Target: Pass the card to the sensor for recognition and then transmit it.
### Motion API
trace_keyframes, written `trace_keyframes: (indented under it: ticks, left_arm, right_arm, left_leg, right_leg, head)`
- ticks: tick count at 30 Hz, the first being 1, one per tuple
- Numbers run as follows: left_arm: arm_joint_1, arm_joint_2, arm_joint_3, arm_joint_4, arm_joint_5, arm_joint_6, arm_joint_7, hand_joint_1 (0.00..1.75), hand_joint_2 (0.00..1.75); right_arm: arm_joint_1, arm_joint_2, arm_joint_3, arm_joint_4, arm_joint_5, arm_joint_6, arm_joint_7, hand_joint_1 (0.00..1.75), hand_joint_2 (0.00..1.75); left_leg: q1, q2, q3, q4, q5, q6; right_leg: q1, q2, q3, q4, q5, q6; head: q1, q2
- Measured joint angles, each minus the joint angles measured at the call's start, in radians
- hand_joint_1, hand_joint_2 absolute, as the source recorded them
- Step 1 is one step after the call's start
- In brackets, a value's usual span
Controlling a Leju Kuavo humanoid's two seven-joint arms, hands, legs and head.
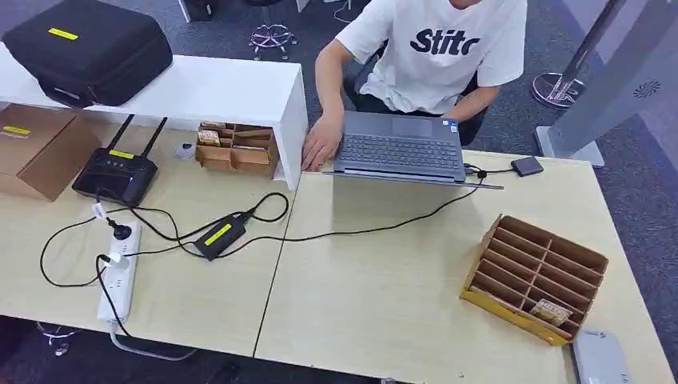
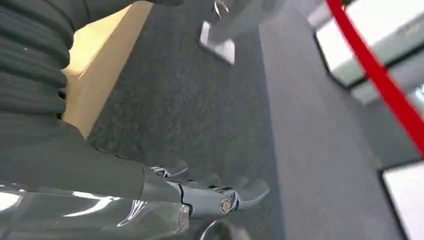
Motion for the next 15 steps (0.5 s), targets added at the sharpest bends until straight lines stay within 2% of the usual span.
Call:
trace_keyframes:
  ticks: [3, 7, 11, 15]
  left_arm:
    - [0.000, 0.000, 0.001, 0.000, 0.000, 0.000, 0.000, 0.00, 1.75]
    - [0.000, 0.000, 0.002, 0.000, -0.001, 0.000, 0.000, 0.00, 1.75]
    - [-0.001, 0.000, 0.003, 0.000, -0.006, 0.000, 0.000, 0.00, 1.75]
    - [-0.002, 0.001, 0.003, 0.000, -0.010, 0.000, 0.000, 0.00, 1.75]
  right_arm:
    - [0.003, 0.071, -0.038, -0.007, -0.013, -0.050, 0.008, 0.00, 1.75]
    - [0.013, 0.146, -0.063, -0.024, -0.016, -0.061, 0.028, 0.00, 1.75]
    - [0.035, 0.218, -0.076, -0.053, 0.048, -0.067, 0.089, 0.00, 1.75]
    - [0.058, 0.265, -0.082, -0.053, 0.130, -0.058, 0.103, 0.00, 1.75]
  left_leg:
    - [0.000, 0.000, 0.000, 0.000, 0.000, 0.000]
    - [0.000, 0.000, 0.000, 0.000, 0.000, 0.000]
    - [0.000, 0.000, 0.001, 0.000, 0.000, 0.000]
    - [0.000, 0.000, 0.001, 0.000, 0.000, 0.000]
  right_leg:
    - [0.000, 0.000, 0.000, 0.000, 0.000, 0.000]
    - [0.000, 0.000, 0.000, 0.001, -0.001, -0.001]
    - [0.000, 0.000, 0.000, 0.001, -0.001, -0.001]
    - [0.000, 0.000, 0.000, 0.001, -0.001, -0.001]
  head:
    - [0.000, 0.000]
    - [0.000, 0.000]
    - [0.001, 0.000]
    - [0.000, 0.000]
